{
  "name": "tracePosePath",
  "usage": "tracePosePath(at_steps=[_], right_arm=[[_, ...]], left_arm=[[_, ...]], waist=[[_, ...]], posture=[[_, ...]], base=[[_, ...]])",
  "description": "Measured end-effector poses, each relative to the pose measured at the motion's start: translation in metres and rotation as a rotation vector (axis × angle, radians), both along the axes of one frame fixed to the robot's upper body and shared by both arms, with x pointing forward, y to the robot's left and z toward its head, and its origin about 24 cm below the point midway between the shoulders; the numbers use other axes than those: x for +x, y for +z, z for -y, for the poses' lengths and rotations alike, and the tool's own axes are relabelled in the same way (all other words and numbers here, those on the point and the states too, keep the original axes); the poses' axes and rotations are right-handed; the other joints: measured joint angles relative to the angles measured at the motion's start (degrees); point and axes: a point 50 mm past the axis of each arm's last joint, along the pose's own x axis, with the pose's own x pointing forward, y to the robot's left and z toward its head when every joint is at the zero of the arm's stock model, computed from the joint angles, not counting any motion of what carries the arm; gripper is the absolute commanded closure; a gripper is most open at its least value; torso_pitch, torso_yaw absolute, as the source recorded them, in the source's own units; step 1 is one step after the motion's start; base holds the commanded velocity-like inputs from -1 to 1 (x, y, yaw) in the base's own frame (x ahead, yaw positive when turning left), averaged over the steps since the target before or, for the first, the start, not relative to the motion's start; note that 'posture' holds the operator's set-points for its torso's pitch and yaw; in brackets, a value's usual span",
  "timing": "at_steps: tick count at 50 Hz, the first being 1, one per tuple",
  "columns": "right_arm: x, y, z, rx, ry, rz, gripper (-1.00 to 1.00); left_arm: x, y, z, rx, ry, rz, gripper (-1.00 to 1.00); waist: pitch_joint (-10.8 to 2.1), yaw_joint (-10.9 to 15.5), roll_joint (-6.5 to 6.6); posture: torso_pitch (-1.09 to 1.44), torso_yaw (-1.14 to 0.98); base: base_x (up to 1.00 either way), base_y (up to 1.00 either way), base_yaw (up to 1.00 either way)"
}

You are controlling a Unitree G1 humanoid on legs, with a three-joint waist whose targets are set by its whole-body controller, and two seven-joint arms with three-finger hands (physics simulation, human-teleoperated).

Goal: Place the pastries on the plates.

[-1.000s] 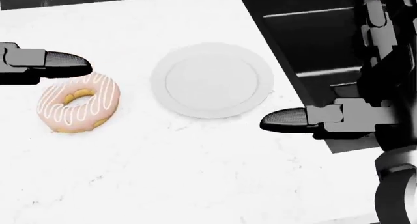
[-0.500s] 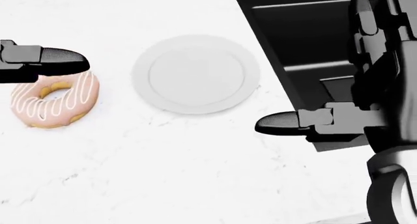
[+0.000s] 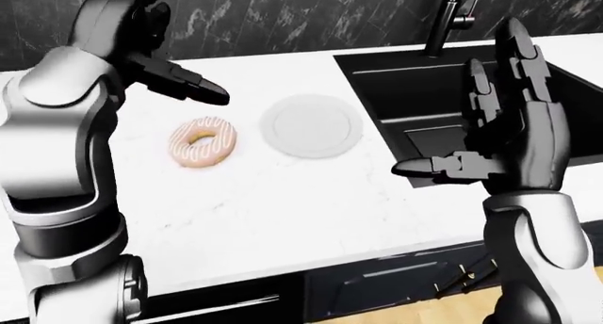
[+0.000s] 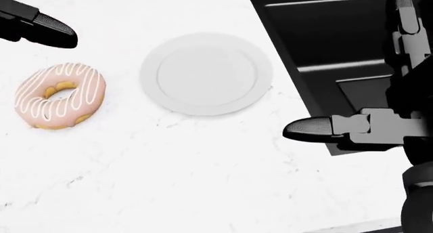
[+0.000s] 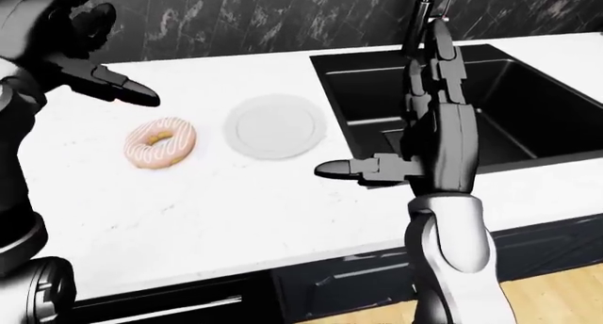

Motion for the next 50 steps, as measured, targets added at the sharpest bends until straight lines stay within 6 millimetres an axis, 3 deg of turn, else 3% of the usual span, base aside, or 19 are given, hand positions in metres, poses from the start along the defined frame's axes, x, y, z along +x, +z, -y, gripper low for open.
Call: tracePosePath(at_steps=[6,22,29,50], right_arm=[[0.0,0.001,-0.003,0.002,0.008,0.004,-1.0],[-0.003,0.003,0.003,0.004,-0.006,0.011,-1.0],[-0.004,0.004,0.004,0.004,-0.01,0.013,-1.0],[-0.001,-0.003,0.001,0.004,-0.002,-0.004,-1.0]], left_arm=[[0.006,-0.008,0.011,0.068,-0.056,-0.091,-1.0],[0.031,-0.045,0.004,0.15,-0.042,-0.223,-1.0],[0.032,-0.064,-0.002,0.188,-0.017,-0.258,-1.0],[0.023,-0.088,-0.018,0.204,0.017,-0.289,-1.0]], waist=[[0.15,0.0,-0.35],[-0.22,0.0,-0.82],[-0.3,0.1,-0.92],[-0.6,0.1,-0.57]], posture=[[0.0,0.0],[0.0,0.0],[0.0,0.0],[0.0,0.0]], base=[[0.0,0.0,0.0],[0.0,0.0,0.0],[0.0,0.0,0.0],[0.0,0.0,0.0]])
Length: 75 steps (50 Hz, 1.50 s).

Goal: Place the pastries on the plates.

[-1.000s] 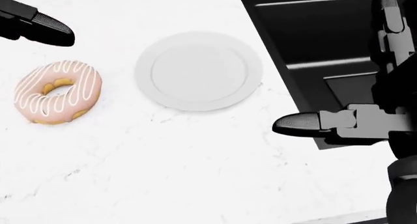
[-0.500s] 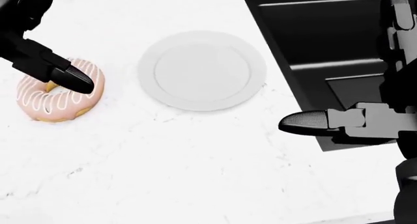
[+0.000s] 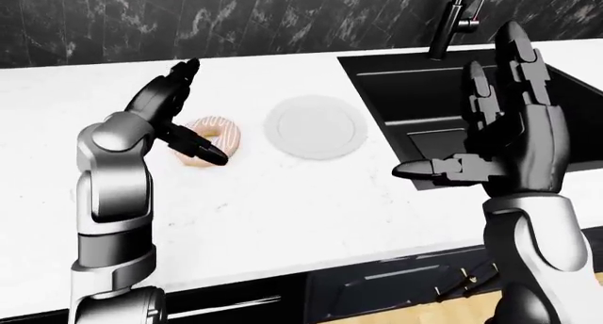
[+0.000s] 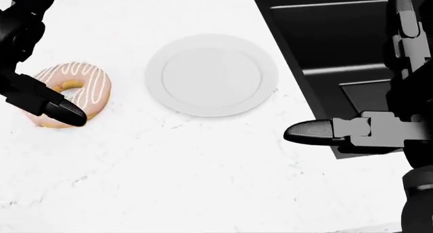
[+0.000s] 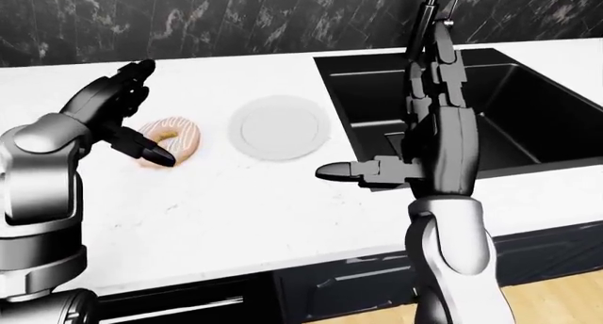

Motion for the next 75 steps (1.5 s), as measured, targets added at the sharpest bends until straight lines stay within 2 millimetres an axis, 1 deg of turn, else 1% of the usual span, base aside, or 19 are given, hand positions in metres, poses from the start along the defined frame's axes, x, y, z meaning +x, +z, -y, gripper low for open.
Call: tracePosePath(at_steps=[24,32,33,35,37,39,40,45,48,51,57,59,60,62,64,67,69,71,75], right_arm=[[0.0,0.004,0.002,-0.009,-0.006,0.007,-1.0],[0.0,0.001,0.0,-0.008,-0.003,0.001,-1.0],[0.0,0.001,0.0,-0.008,-0.003,0.0,-1.0],[0.0,0.002,0.0,-0.009,-0.003,0.001,-1.0],[0.0,0.002,-0.001,-0.009,-0.003,0.003,-1.0],[0.0,0.002,-0.001,-0.01,-0.004,0.003,-1.0],[0.0,0.002,-0.001,-0.01,-0.004,0.003,-1.0],[0.0,0.002,-0.001,-0.011,-0.004,0.001,-1.0],[-0.001,0.002,0.0,-0.011,-0.007,0.004,-1.0],[-0.001,0.003,0.001,-0.012,-0.01,0.006,-1.0],[-0.003,0.005,0.004,-0.013,-0.013,0.012,-1.0],[-0.005,0.005,0.004,-0.012,-0.013,0.014,-1.0],[-0.005,0.005,0.005,-0.011,-0.013,0.014,-1.0],[-0.005,0.005,0.004,-0.011,-0.013,0.014,-1.0],[-0.005,0.004,0.004,-0.011,-0.012,0.012,-1.0],[-0.004,0.003,0.004,-0.009,-0.012,0.007,-1.0],[-0.005,0.003,0.005,-0.011,-0.013,0.008,-1.0],[-0.006,0.004,0.005,-0.011,-0.015,0.011,-1.0],[-0.006,0.005,0.004,-0.012,-0.013,0.015,-1.0]], left_arm=[[0.007,-0.027,-0.015,0.025,0.052,-0.041,-1.0],[0.007,-0.031,-0.019,0.03,0.056,-0.045,-1.0],[0.006,-0.031,-0.019,0.032,0.056,-0.045,-0.94],[0.006,-0.031,-0.02,0.035,0.055,-0.045,-0.93],[0.006,-0.032,-0.021,0.036,0.056,-0.045,-0.69],[0.006,-0.033,-0.021,0.037,0.057,-0.047,-0.66],[0.006,-0.033,-0.021,0.038,0.056,-0.048,-0.55],[0.007,-0.033,-0.021,0.049,0.056,-0.041,-0.19],[0.006,-0.033,-0.02,0.052,0.055,-0.038,-0.15],[0.006,-0.033,-0.019,0.056,0.054,-0.035,0.08],[0.008,-0.033,-0.014,0.084,0.047,-0.026,0.18],[0.008,-0.033,-0.013,0.096,0.043,-0.019,0.33],[0.008,-0.033,-0.012,0.099,0.042,-0.018,0.44],[0.008,-0.031,-0.011,0.111,0.039,-0.018,0.47],[0.008,-0.028,-0.011,0.121,0.036,-0.011,0.65],[0.006,-0.022,-0.007,0.128,0.029,0.001,0.69],[0.006,-0.018,-0.005,0.131,0.022,0.006,0.86],[0.007,-0.013,-0.004,0.133,0.017,0.012,0.95],[0.01,-0.004,-0.002,0.135,0.014,0.03,1.0]], waist=[[-0.18,0.0,0.06],[-0.21,0.0,0.13],[-0.22,0.0,0.15],[-0.25,0.0,0.19],[-0.3,0.0,0.22],[-0.34,0.0,0.24],[-0.35,0.0,0.24],[-0.37,0.0,0.24],[-0.39,0.0,0.29],[-0.42,0.0,0.29],[-0.47,0.1,0.26],[-0.5,0.1,0.23],[-0.48,0.1,0.2],[-0.43,0.0,0.14],[-0.37,-0.1,0.1],[-0.25,-0.1,0.06],[-0.16,0.0,0.04],[-0.13,0.0,-0.01],[-0.16,0.0,-0.03]], posture=[[0.0,0.0],[0.0,0.0],[0.0,0.0],[0.0,0.0],[0.0,0.0],[0.0,0.0],[0.0,0.0],[0.0,0.0],[0.0,0.0],[0.0,0.0],[0.0,0.0],[0.0,0.0],[0.0,0.0],[0.0,0.0],[0.0,0.0],[0.0,0.0],[0.0,0.0],[0.0,0.0],[0.0,0.0]], base=[[0.0,0.0,0.0],[0.0,0.0,0.0],[0.0,0.0,0.0],[0.0,0.0,0.0],[0.0,0.0,0.0],[0.0,0.0,0.0],[0.0,0.0,0.0],[0.0,0.0,0.0],[0.0,0.0,0.0],[0.0,0.0,0.0],[0.0,0.0,0.0],[0.0,0.0,0.0],[0.0,0.0,0.0],[0.0,0.0,0.0],[0.0,0.0,0.0],[0.0,0.0,0.0],[0.0,0.0,0.0],[0.0,0.0,0.0],[0.0,0.0,0.0]])
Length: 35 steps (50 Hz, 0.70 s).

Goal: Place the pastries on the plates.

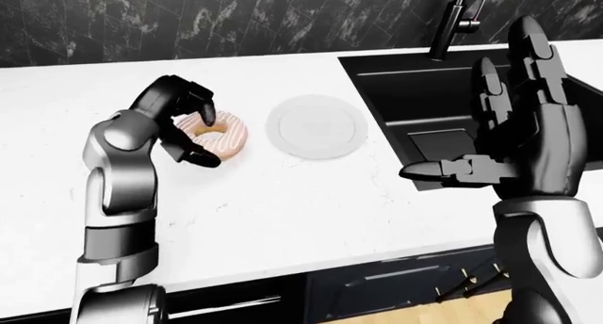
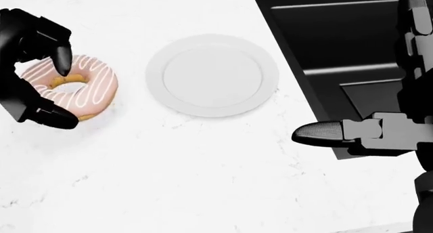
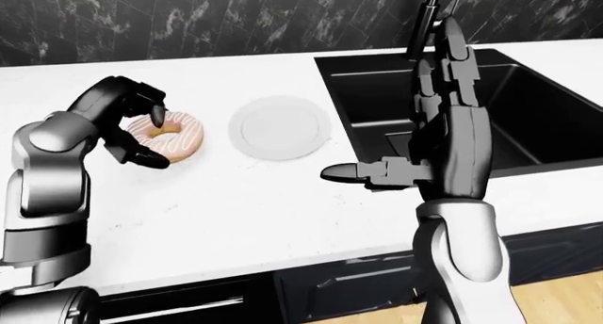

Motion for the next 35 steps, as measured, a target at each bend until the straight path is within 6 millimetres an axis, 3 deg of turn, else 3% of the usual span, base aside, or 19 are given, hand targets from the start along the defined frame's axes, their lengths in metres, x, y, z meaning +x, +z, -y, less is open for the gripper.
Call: tracePosePath(at_steps=[7,20,35], right_arm=[[-0.001,0.001,0.0,0.001,-0.002,0.001,-1.0],[-0.011,0.005,0.011,0.01,-0.033,0.021,-1.0],[-0.015,0.003,0.014,0.021,-0.045,0.028,-1.0]], left_arm=[[0.014,0.014,0.013,0.001,-0.03,0.014,1.0],[0.064,0.057,0.063,0.021,-0.15,0.053,1.0],[0.08,0.049,0.123,-0.014,-0.271,0.06,1.0]], waist=[[0.17,0.2,-0.22],[0.19,0.4,-1.09],[0.15,0.2,-1.6]], posture=[[0.0,0.0],[0.0,0.0],[0.0,0.0]], base=[[0.0,0.0,0.0],[0.0,0.0,0.0],[0.0,0.0,0.0]])
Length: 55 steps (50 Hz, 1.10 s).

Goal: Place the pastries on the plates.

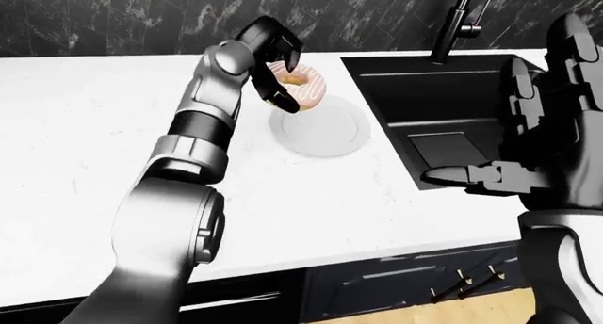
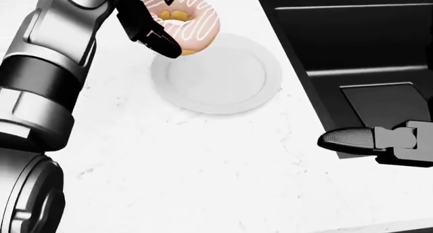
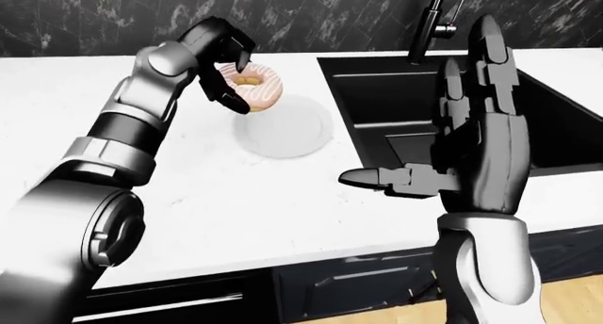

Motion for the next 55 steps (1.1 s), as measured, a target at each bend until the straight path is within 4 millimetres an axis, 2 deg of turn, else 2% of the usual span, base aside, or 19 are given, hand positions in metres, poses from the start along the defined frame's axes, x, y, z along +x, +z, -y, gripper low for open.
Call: tracePosePath(at_steps=[5,10,17,35,36,37,39,42,45,46,47,48,51,53,55], right_arm=[[-0.001,0.0,-0.001,-0.001,0.007,0.001,-1.0],[-0.001,-0.002,0.001,0.004,0.003,-0.004,-1.0],[-0.002,0.0,0.004,0.005,-0.006,0.0,-1.0],[-0.005,-0.001,0.006,0.01,-0.011,0.003,-1.0],[-0.006,-0.001,0.006,0.01,-0.011,0.004,-1.0],[-0.006,-0.001,0.006,0.01,-0.012,0.004,-1.0],[-0.007,-0.001,0.006,0.01,-0.013,0.004,-1.0],[-0.007,-0.002,0.007,0.011,-0.014,0.005,-1.0],[-0.007,-0.002,0.007,0.011,-0.012,0.003,-1.0],[-0.007,-0.002,0.007,0.012,-0.012,0.003,-1.0],[-0.007,-0.003,0.007,0.012,-0.012,0.003,-1.0],[-0.007,-0.003,0.007,0.012,-0.013,0.002,-1.0],[-0.006,-0.003,0.006,0.011,-0.011,0.001,-1.0],[-0.005,-0.004,0.006,0.011,-0.011,-0.001,-1.0],[-0.005,-0.005,0.006,0.012,-0.011,-0.004,-1.0]], left_arm=[[0.0,-0.011,0.021,-0.025,-0.037,-0.001,1.0],[-0.001,-0.025,0.033,-0.051,-0.051,-0.012,1.0],[-0.002,-0.043,0.038,-0.079,-0.036,-0.022,1.0],[-0.005,-0.067,0.05,-0.093,-0.037,-0.034,1.0],[-0.005,-0.067,0.05,-0.093,-0.038,-0.035,0.8],[-0.005,-0.067,0.05,-0.093,-0.04,-0.037,0.81],[-0.006,-0.068,0.051,-0.092,-0.044,-0.04,0.62],[-0.006,-0.068,0.052,-0.092,-0.047,-0.041,0.23],[-0.006,-0.067,0.053,-0.093,-0.049,-0.038,-0.02],[-0.006,-0.066,0.053,-0.093,-0.05,-0.038,-0.23],[-0.006,-0.066,0.053,-0.094,-0.049,-0.037,-0.27],[-0.006,-0.066,0.053,-0.093,-0.049,-0.037,-0.47],[-0.006,-0.066,0.054,-0.096,-0.05,-0.034,-0.63],[-0.006,-0.065,0.053,-0.096,-0.05,-0.03,-1.0],[-0.006,-0.064,0.053,-0.096,-0.049,-0.029,-1.0]], waist=[[-0.15,0.0,-0.26],[-0.16,-0.1,-0.35],[-0.13,0.0,-0.4],[-0.3,0.0,-0.63],[-0.31,0.1,-0.64],[-0.32,0.1,-0.65],[-0.34,0.1,-0.67],[-0.39,0.1,-0.7],[-0.42,0.0,-0.69],[-0.43,0.0,-0.69],[-0.44,0.0,-0.68],[-0.45,0.0,-0.67],[-0.46,0.0,-0.66],[-0.5,0.0,-0.67],[-0.5,0.0,-0.65]], posture=[[0.0,0.0],[0.0,0.0],[0.0,0.0],[0.0,0.0],[0.0,0.0],[0.0,0.0],[0.0,0.0],[0.0,0.0],[0.0,0.0],[0.0,0.0],[0.0,0.0],[0.0,0.0],[0.0,0.0],[0.0,0.0],[0.0,0.0]], base=[[0.0,0.0,0.0],[0.0,0.0,0.0],[0.0,0.0,0.0],[0.0,0.0,0.0],[0.0,0.0,0.0],[0.0,0.0,0.0],[0.0,0.0,0.0],[0.0,0.0,0.0],[0.0,0.0,0.0],[0.0,0.0,0.0],[0.0,0.0,0.0],[0.0,0.0,0.0],[0.0,0.0,0.0],[0.0,0.0,0.0],[0.0,0.0,0.0]])
